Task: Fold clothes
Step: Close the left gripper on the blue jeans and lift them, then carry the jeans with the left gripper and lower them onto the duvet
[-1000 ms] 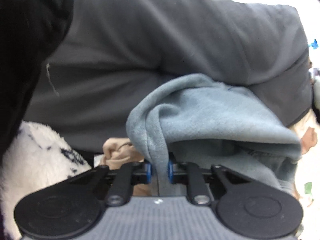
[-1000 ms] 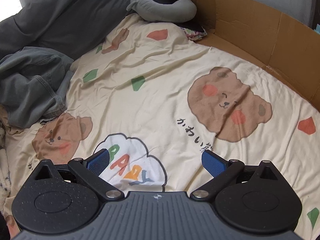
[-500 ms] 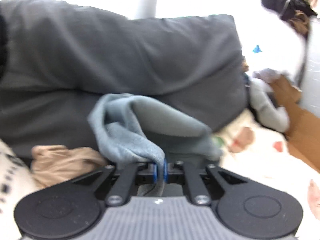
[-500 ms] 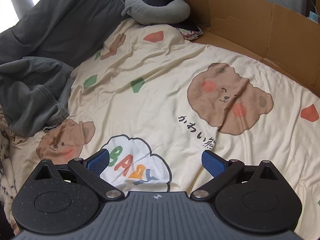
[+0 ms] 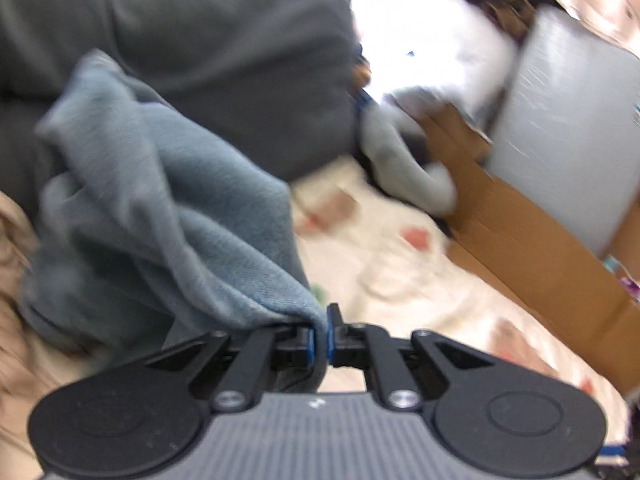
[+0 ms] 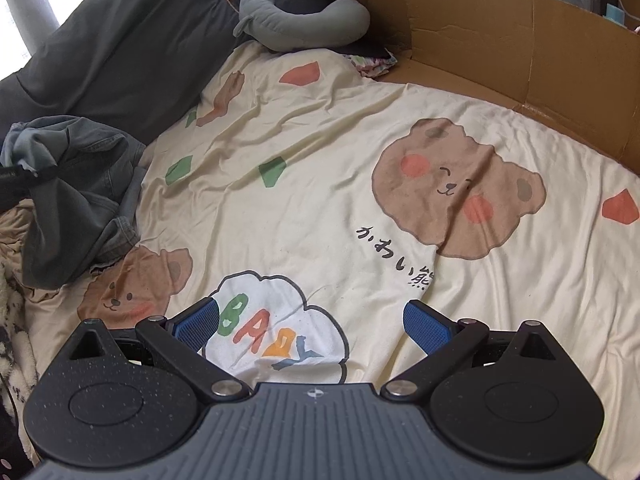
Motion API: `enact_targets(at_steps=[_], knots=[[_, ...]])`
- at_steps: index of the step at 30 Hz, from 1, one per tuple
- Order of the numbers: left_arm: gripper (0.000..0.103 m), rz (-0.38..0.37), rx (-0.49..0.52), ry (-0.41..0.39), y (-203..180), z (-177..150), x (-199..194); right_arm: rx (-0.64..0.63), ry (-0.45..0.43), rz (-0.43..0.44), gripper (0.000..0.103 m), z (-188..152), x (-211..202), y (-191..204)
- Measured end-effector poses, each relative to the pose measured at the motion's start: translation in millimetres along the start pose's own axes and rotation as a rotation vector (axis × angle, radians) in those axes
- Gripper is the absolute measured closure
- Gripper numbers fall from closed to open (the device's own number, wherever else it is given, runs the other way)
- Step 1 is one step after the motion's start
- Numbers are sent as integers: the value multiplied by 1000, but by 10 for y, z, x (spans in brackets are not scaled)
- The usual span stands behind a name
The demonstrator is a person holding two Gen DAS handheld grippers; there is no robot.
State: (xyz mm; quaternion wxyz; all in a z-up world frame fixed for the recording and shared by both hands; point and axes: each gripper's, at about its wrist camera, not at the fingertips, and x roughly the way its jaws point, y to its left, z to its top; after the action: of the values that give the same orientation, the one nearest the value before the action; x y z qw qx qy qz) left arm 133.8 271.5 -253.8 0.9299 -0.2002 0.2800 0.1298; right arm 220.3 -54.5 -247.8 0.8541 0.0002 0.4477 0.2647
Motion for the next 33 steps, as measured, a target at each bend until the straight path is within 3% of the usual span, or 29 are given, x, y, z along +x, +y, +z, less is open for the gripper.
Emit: enact_targets(at_steps=[13, 19, 22, 26, 31, 33], knots=[[97, -121, -22, 128, -380, -401, 131, 15, 16, 27, 2, -38, 24, 29], [96, -133, -24, 300, -440, -582, 128, 18, 27, 17, 2, -43, 18, -22], [81, -106, -38, 358, -392, -603, 16, 22, 29, 15, 2, -42, -4, -58], [67, -65, -59, 361, -328, -496, -217, 34, 41, 14, 2, -69, 10, -80], [36, -8, -55, 299, -272, -237, -455, 13, 59, 22, 2, -98, 40, -30], [34, 21, -75, 259, -191, -90, -553, 5, 60, 23, 2, -99, 38, -12]])
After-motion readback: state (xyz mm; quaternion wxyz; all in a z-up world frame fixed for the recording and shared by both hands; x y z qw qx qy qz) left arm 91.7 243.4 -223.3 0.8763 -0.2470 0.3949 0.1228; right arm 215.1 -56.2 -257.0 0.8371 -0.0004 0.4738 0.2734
